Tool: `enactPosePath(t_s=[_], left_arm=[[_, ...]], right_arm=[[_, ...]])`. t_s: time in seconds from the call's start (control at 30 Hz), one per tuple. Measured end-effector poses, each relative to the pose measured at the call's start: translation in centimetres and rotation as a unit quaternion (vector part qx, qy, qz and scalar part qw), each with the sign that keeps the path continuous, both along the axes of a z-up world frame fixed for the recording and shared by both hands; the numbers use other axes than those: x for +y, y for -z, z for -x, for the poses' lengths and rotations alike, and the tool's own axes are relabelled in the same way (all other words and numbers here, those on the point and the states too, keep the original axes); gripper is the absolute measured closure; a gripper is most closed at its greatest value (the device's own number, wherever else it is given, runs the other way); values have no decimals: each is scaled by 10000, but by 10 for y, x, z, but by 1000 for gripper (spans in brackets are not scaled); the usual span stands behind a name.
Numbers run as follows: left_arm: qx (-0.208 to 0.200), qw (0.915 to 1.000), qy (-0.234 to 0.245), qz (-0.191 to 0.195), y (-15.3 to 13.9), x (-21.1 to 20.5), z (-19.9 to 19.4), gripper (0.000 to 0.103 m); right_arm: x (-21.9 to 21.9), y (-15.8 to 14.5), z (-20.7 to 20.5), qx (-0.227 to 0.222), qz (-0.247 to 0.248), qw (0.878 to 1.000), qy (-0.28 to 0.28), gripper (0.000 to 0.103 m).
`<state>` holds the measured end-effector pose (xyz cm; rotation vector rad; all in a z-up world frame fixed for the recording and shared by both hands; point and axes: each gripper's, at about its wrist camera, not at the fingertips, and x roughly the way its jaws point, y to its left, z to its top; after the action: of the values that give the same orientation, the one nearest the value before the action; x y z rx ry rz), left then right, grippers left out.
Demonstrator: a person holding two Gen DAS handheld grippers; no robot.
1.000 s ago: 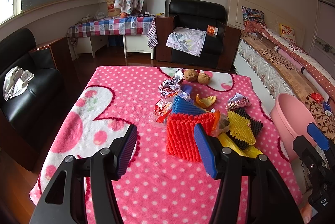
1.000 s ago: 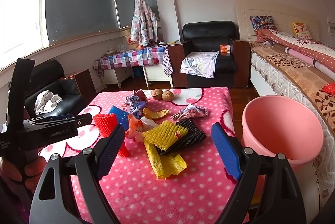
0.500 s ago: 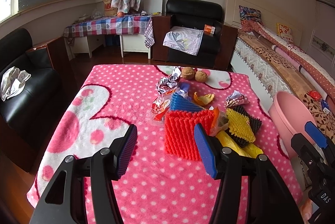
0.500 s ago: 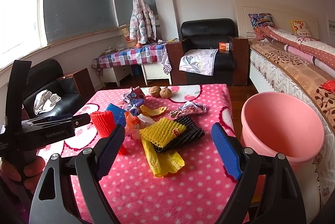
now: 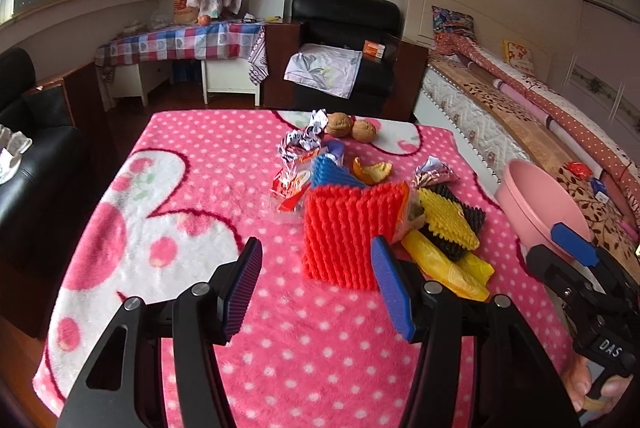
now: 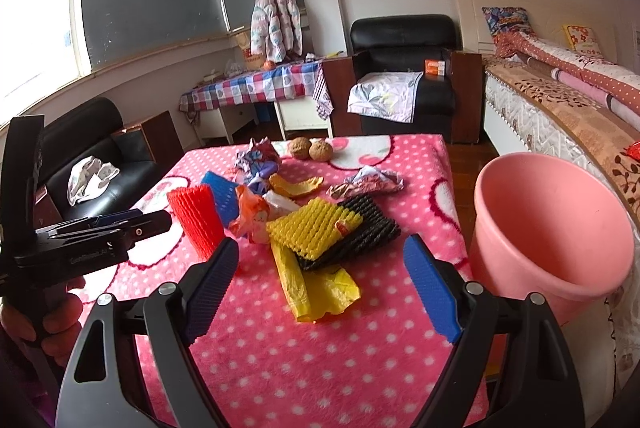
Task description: Collect trash
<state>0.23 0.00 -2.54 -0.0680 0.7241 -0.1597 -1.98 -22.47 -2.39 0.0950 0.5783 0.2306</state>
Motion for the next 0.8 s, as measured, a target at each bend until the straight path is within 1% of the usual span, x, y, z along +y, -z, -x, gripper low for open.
enactPosePath(t_s=[0.2, 0.27, 0.37, 0.5, 0.6, 0.67, 0.7, 0.77, 0.8], left_arm=[[60, 9995, 113, 285, 7, 9, -10, 47], [5, 9993, 210, 309, 6, 8, -15, 47], [-50, 9983, 492, 301, 5, 6, -23, 47], [9, 9963, 816, 275, 9, 8, -39, 47], [167, 9954, 870, 366, 15, 11, -52, 47], [238, 9944, 924, 450, 18, 11, -56, 52], [246, 9938, 973, 471, 18, 10, -56, 59], [250, 9936, 1018, 424, 20, 8, -55, 65], [253, 9936, 1030, 396, 20, 7, -54, 71]], right_arm=[[6, 8, -6, 188, 28, 9997, -137, 19], [7, 9, -7, 221, 44, 9996, -175, 19], [8, 10, -9, 256, 32, 9994, -222, 19], [7, 10, -13, 319, -21, 9991, -290, 19], [10, 12, -18, 364, 3, 9989, -309, 19], [12, 13, -20, 394, 11, 9988, -304, 19], [12, 13, -22, 411, 9, 9987, -300, 19], [12, 15, -25, 436, 7, 9986, -287, 19], [13, 15, -27, 456, 2, 9986, -280, 19]])
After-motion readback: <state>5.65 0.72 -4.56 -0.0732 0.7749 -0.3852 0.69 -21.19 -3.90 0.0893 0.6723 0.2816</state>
